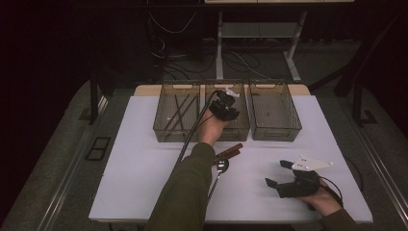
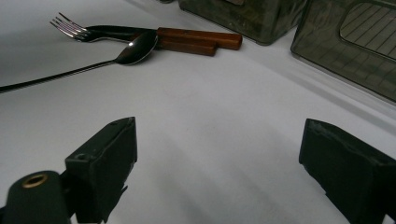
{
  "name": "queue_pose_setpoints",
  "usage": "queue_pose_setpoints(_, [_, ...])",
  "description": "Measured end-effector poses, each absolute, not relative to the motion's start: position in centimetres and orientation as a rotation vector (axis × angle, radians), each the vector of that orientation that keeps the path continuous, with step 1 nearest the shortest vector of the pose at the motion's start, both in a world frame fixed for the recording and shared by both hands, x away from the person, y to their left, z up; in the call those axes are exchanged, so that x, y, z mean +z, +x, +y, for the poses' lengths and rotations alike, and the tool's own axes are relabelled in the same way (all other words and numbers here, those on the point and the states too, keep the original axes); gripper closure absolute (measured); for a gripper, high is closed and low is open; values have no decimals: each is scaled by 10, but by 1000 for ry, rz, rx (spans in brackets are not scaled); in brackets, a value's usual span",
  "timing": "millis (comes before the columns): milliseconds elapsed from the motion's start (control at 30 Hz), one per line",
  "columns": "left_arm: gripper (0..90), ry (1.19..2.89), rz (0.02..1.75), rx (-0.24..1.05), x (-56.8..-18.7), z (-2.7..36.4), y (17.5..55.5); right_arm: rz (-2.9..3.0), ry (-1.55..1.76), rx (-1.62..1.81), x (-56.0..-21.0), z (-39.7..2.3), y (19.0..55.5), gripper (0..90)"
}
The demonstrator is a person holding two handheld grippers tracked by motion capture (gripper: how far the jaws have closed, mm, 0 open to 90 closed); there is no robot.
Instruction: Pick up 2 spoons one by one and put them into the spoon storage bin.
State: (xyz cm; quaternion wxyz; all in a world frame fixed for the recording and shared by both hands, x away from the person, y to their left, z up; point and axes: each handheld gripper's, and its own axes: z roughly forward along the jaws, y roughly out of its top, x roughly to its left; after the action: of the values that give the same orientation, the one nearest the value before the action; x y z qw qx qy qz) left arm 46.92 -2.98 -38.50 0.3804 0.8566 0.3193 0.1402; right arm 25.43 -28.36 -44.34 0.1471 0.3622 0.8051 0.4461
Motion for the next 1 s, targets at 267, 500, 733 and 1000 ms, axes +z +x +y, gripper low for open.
queue_pose_setpoints(267, [479, 2157, 812, 365, -376, -23, 467, 2313, 1040, 1286, -443, -284, 255, 116])
queue_pose_setpoints(500, [313, 2152, 769, 335, -366, -15, 449, 2315, 1041, 1285, -443, -284, 255, 116])
queue_pose_setpoints(733, [239, 2130, 702, 277, -360, -3, 421, 2317, 1043, 1287, -443, -284, 255, 116])
queue_pose_setpoints(1000, [214, 2132, 637, 258, -366, 16, 390, 2313, 1046, 1292, -444, -284, 255, 117])
